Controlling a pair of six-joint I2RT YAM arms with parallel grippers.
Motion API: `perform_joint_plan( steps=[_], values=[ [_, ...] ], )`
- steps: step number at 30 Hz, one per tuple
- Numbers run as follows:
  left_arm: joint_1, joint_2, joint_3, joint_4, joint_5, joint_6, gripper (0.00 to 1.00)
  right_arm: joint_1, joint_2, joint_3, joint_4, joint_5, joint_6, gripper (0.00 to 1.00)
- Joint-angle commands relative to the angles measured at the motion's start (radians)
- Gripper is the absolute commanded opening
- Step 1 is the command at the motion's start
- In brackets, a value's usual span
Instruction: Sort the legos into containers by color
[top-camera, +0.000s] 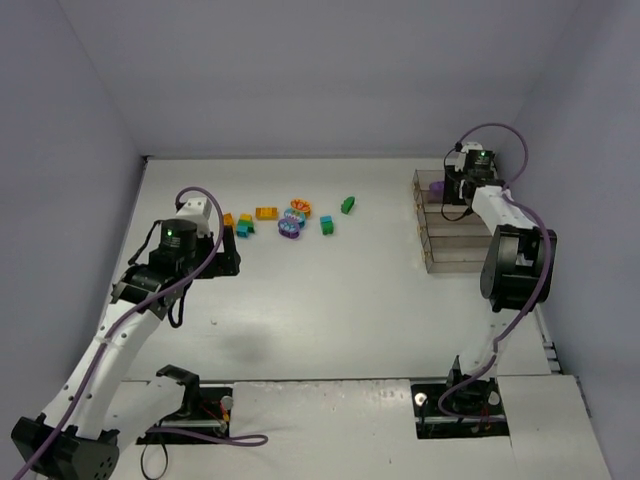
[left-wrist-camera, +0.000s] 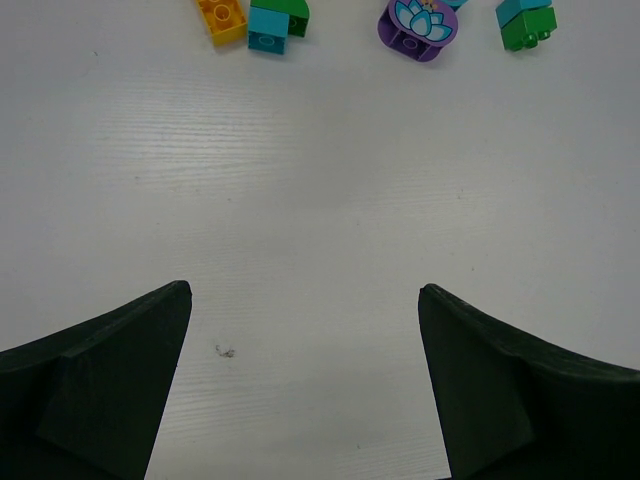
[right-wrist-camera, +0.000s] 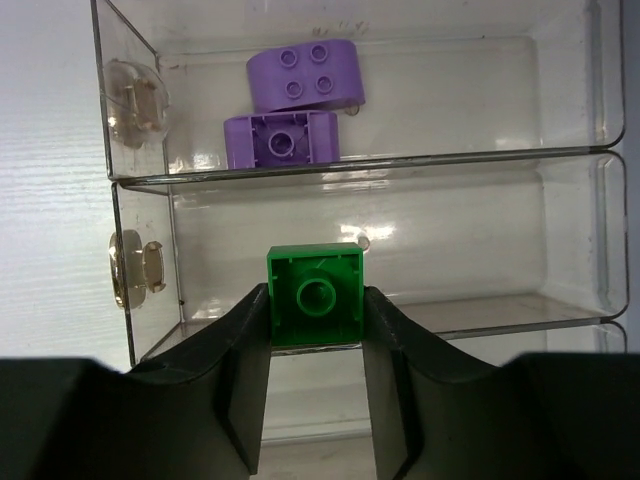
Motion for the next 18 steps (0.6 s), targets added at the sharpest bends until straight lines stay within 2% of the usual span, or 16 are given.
perform_joint_plan(
  steps=[1, 7, 11, 14, 15, 18],
  values=[
    [-0.004, -0.003, 0.002, 0.027, 0.003, -0.003, 0.89, -0.008, -0.007, 0.015, 0.000, -0.012, 0.015, 0.39],
    [-0.004, 0.009, 0.006, 0.039, 0.003, -0.003, 0.89, -0.007, -0.022, 0.000, -0.008, -0.021, 0.044, 0.57],
    [-0.003, 0.017, 0.006, 0.042, 0.026, -0.003, 0.89, 0.022, -0.059, 0.009, -0.006, -0.035, 0.064, 0.58],
    [-0.003, 0.017, 0.005, 0.045, 0.026, -0.006, 0.89, 0.112, -0.091, 0.033, -0.005, -0.023, 0.075, 0.57],
    [-0.004, 0.017, 0.003, 0.048, 0.024, -0.007, 0.89, 0.183, -0.093, 0.044, -0.005, -0.018, 0.096, 0.57],
    [-0.004, 0.022, 0.005, 0.048, 0.027, -0.010, 0.89, 0.276, -0.068, 0.075, 0.023, -0.029, 0.187, 0.58]
  ],
)
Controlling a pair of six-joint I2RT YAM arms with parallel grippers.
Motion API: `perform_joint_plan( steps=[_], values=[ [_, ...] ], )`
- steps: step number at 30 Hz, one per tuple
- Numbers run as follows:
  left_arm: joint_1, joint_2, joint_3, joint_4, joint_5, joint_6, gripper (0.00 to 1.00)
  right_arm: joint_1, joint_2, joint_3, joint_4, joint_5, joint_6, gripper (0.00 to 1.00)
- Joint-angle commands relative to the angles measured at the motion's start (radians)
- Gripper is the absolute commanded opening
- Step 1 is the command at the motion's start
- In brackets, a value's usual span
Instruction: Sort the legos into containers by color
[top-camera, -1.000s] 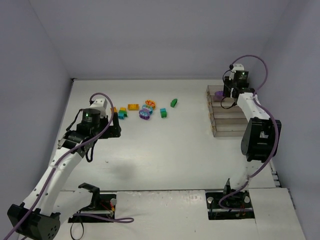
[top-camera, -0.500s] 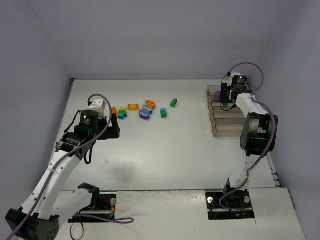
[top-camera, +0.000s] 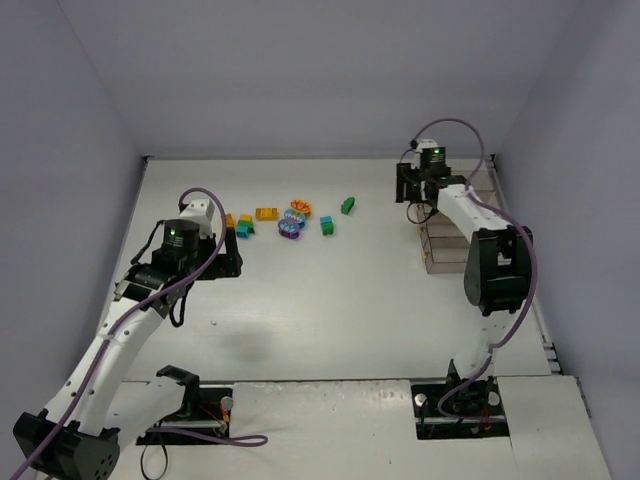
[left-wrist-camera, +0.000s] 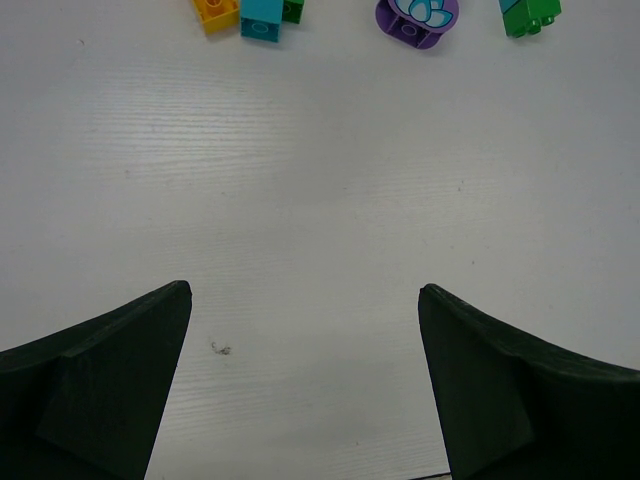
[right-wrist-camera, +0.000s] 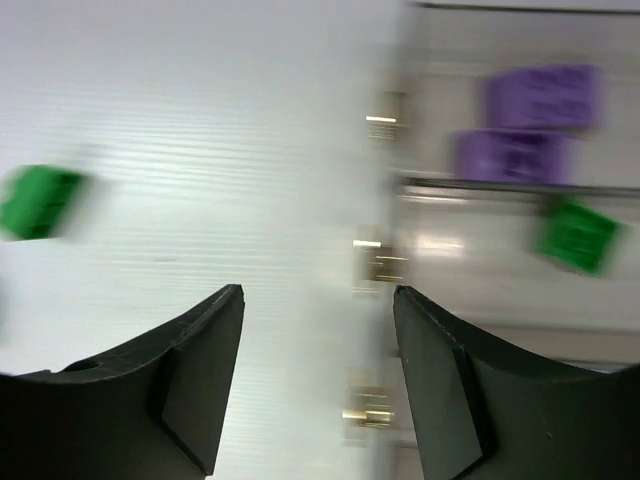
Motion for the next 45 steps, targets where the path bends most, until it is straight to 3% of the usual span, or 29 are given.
perform_joint_plan(
  steps=[1, 6, 17, 25, 28, 29, 33, 38, 45],
  values=[
    [-0.003, 0.007, 0.018, 0.046, 0.014, -0.011, 0.89, 0.138, -0.054, 0.065, 0.054, -0.012, 0.142, 0.58],
    [-0.004, -0.012, 0.011, 0.026, 0.011, -0.015, 0.89, 0.255, 0.057, 0.129, 0.123, -0.006, 0.272, 0.63],
    [-0.004, -0.079, -0.010, -0.034, 0.000, -0.038, 0.89, 0.381, 0.285, 0.279, 0.157, 0.209, 0.590, 0.63],
    [-0.004, -0.107, -0.025, -0.049, -0.002, -0.051, 0.89, 0.389, 0.364, 0.344, 0.152, 0.293, 0.618, 0.60],
    [-0.004, -0.105, -0.022, -0.046, -0.002, -0.049, 0.89, 0.387, 0.367, 0.339, 0.152, 0.325, 0.596, 0.45],
    [-0.004, -0.102, -0.022, -0.046, -0.003, -0.047, 0.89, 0.384, 0.367, 0.338, 0.152, 0.328, 0.590, 0.31],
    [-0.004, -0.089, -0.019, -0.034, -0.003, -0.040, 0.89, 0.381, 0.337, 0.300, 0.151, 0.356, 0.544, 0.00],
    [-0.003, -0.058, -0.009, -0.011, 0.007, -0.038, 0.89, 0.361, 0.254, 0.253, 0.152, 0.339, 0.452, 0.00],
    [-0.004, -0.023, -0.001, 0.034, 0.026, -0.041, 0.89, 0.222, -0.049, 0.083, 0.183, 0.281, 0.317, 0.00]
  ],
)
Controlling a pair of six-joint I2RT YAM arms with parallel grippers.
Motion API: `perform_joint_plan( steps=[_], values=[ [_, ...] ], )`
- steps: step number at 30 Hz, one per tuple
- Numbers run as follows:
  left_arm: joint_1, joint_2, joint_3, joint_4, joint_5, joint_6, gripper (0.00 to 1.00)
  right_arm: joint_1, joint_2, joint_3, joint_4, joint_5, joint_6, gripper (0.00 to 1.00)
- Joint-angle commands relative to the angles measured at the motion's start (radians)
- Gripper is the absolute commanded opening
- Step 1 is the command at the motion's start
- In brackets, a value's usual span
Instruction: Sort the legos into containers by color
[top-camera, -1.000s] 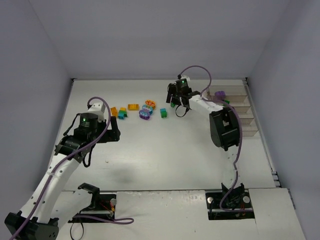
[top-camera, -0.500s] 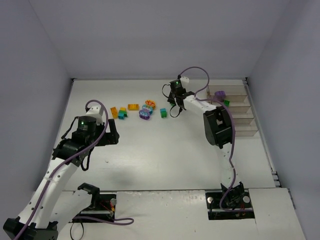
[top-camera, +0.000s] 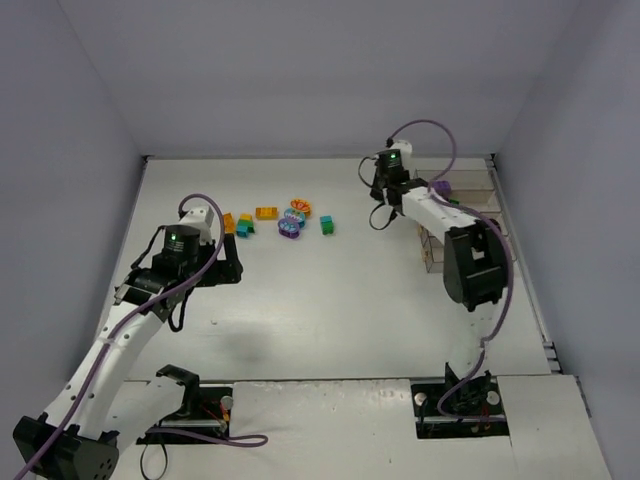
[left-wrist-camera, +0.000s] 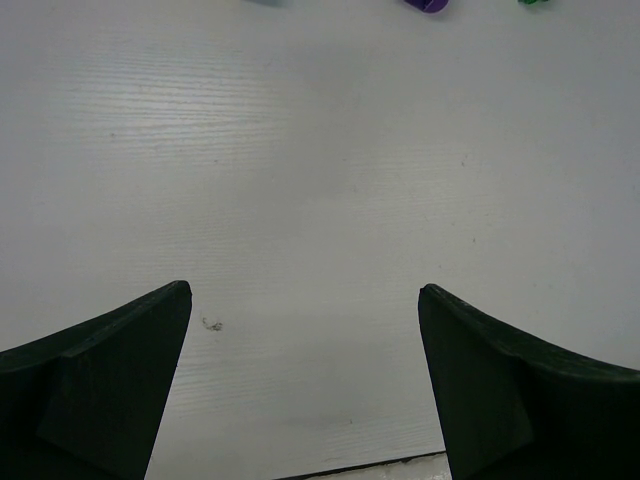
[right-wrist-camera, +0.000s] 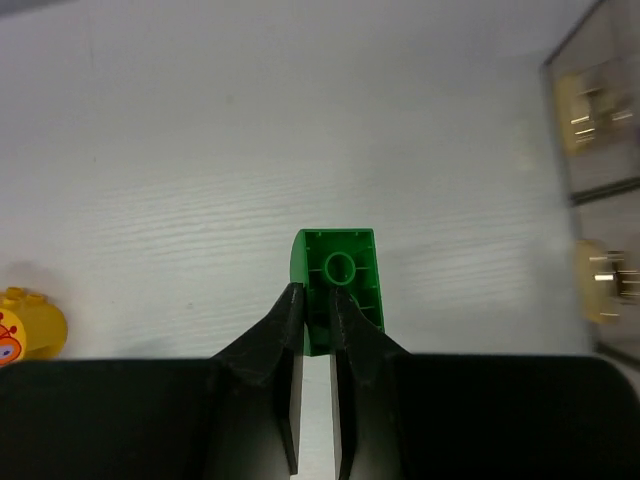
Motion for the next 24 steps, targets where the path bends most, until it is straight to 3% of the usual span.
perform_joint_plan(
  steps=[1, 10, 16, 24],
  values=[
    [-0.004, 0.013, 0.032, 0.077, 0.016, -0.007, 0.89, -0.107, -0.242, -0.051, 0.065, -0.028, -0.092, 0.00],
    [-0.003, 0.046, 0.036, 0.120, 0.039, -0.020, 0.89, -0.348, -0.424, -0.220, 0.054, -0.062, -0.074, 0.00],
    [-0.003, 0.044, 0.040, 0.114, 0.042, -0.020, 0.89, -0.468, -0.376, -0.247, 0.058, -0.097, 0.012, 0.00],
    [-0.003, 0.021, 0.033, 0.086, 0.027, -0.021, 0.89, -0.495, -0.286, -0.236, 0.140, -0.121, 0.121, 0.00]
  ],
)
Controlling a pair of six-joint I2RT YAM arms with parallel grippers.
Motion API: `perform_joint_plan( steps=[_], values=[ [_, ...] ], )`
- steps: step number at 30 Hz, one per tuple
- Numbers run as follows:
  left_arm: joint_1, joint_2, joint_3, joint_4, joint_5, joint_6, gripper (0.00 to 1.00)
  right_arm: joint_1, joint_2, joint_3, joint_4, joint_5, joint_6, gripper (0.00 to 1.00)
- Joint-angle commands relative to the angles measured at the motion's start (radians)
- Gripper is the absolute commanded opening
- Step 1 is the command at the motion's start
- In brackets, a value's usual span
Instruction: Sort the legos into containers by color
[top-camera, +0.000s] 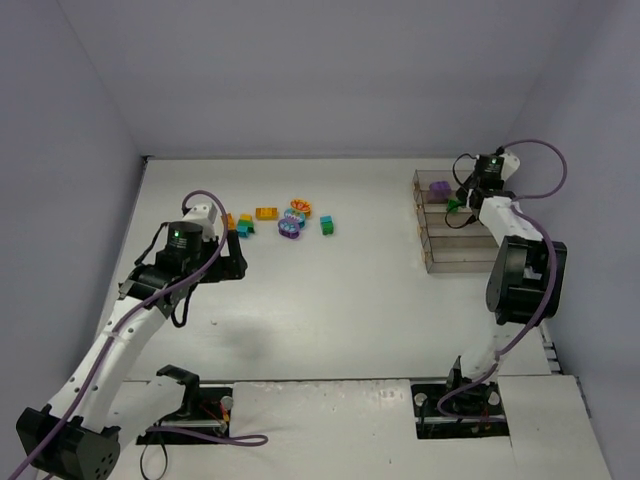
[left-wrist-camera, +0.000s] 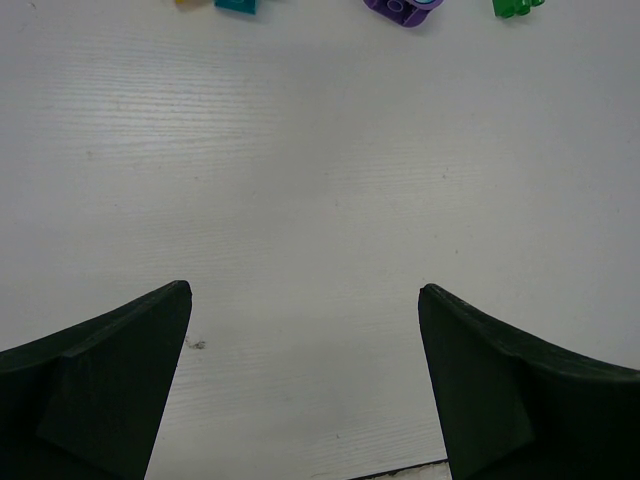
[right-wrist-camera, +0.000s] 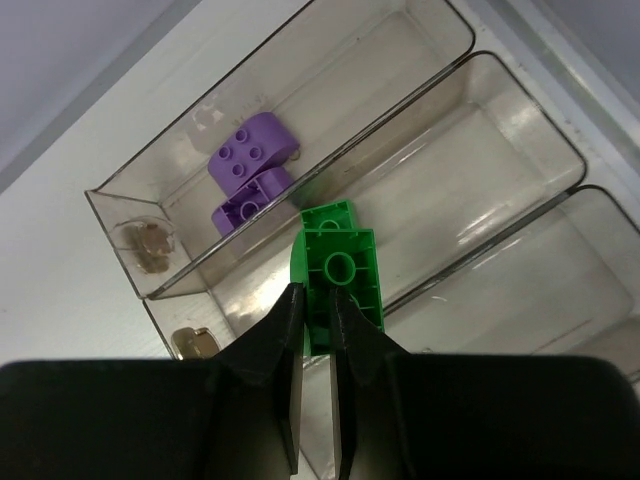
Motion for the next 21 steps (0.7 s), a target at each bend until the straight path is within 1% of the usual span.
perform_joint_plan(
  steps=[1, 4, 10, 13, 14, 16, 18, 21],
  values=[
    [-0.004, -0.023, 0.032, 0.022, -0.004, -0.011, 0.89, 0.002, 0.014, 0.032, 0.100, -0.022, 0.081, 0.00],
    [-0.004, -0.030, 0.027, 0.016, -0.009, -0.017, 0.89, 0.002, 0.045, 0.047, 0.100, -0.030, 0.116, 0.01],
    [-0.004, -0.037, 0.023, 0.012, -0.013, -0.022, 0.89, 0.002, 0.080, 0.047, 0.100, -0.040, 0.153, 0.13],
    [-0.003, -0.034, 0.021, 0.012, -0.018, -0.022, 0.89, 0.004, 0.085, 0.053, 0.111, -0.075, 0.127, 0.23],
    [-0.003, -0.032, 0.021, 0.012, -0.019, -0.020, 0.89, 0.004, 0.079, 0.053, 0.114, -0.082, 0.120, 0.31],
    [-0.004, -0.029, 0.021, 0.015, -0.019, -0.020, 0.89, 0.005, 0.070, 0.050, 0.125, -0.082, 0.103, 0.37],
    [-0.004, -0.024, 0.021, 0.021, -0.019, -0.020, 0.89, 0.005, 0.060, 0.055, 0.126, -0.083, 0.083, 0.37],
    [-0.004, -0.011, 0.030, 0.024, -0.013, -0.017, 0.89, 0.017, 0.024, 0.060, 0.126, -0.155, 0.049, 0.38]
  ],
)
